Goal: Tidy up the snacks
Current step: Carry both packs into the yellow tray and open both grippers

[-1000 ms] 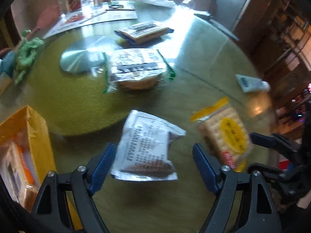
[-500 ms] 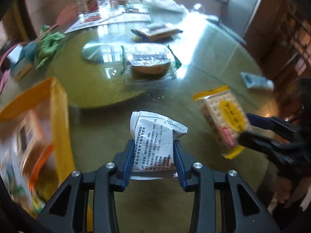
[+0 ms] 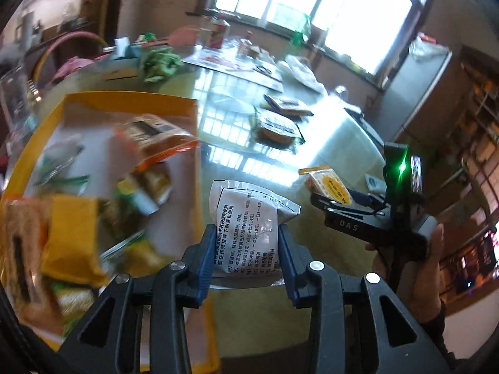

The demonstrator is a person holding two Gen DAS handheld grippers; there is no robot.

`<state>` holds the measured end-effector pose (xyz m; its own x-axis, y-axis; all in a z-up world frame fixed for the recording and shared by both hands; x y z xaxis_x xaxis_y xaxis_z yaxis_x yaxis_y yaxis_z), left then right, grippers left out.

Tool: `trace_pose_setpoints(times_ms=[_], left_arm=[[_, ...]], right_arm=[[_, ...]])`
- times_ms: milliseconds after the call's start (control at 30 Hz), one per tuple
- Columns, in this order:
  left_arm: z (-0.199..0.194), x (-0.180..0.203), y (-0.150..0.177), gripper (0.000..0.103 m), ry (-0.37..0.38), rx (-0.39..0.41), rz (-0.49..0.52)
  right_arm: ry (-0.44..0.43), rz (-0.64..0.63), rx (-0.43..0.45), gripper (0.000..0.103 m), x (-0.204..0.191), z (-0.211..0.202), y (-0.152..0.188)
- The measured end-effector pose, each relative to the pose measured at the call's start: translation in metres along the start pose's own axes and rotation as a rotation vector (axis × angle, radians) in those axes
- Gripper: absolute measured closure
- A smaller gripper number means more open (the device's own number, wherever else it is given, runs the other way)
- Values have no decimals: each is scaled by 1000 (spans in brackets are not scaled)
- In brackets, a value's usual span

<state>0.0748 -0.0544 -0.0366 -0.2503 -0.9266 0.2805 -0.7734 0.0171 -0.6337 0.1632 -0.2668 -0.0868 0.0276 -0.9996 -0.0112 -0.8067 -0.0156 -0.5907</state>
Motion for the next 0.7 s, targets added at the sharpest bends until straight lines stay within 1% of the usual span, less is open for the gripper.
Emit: trace_pose_setpoints(times_ms=[167, 233, 267, 367, 400, 467, 533, 700], left_arm=[[-29, -25, 5, 66, -32, 51, -52], [-36, -33, 5, 66, -54, 67, -63], [-40, -38, 6, 66, -60, 75, -70], [-48, -51, 7, 66, -81, 93, -89], [-51, -57, 6, 66, -87, 101, -100], [-55, -68, 6, 66, -100, 110, -118], [-57, -77, 6, 66, -114, 117, -135], [-64, -105, 11, 66, -143, 123, -181]], right_arm=[[-11, -3, 13, 34, 6, -12, 15], [-23, -3, 27, 34, 6, -16, 21], [-41, 9, 34, 34, 6, -20, 24], [-219, 75, 32, 34, 2, -28, 26], [-254, 81, 43, 34, -3, -34, 25], [-274, 43, 87, 34, -17, -50, 21], [-322, 4, 122, 34, -37, -66, 16], [-478, -96, 125, 34, -97, -86, 4]])
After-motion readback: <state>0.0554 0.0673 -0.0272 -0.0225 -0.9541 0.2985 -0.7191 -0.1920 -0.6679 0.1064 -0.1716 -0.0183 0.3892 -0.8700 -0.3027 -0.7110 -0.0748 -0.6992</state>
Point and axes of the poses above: each gripper's, at about its wrist camera, not at the fingertips, and z roughly the way its jaws point, x to its right, y to its underside, the point moved 3 cm from there along z, roughly the way its jaws point, and after that the axes turned 3 degrees about z, right-handed, at the moved point
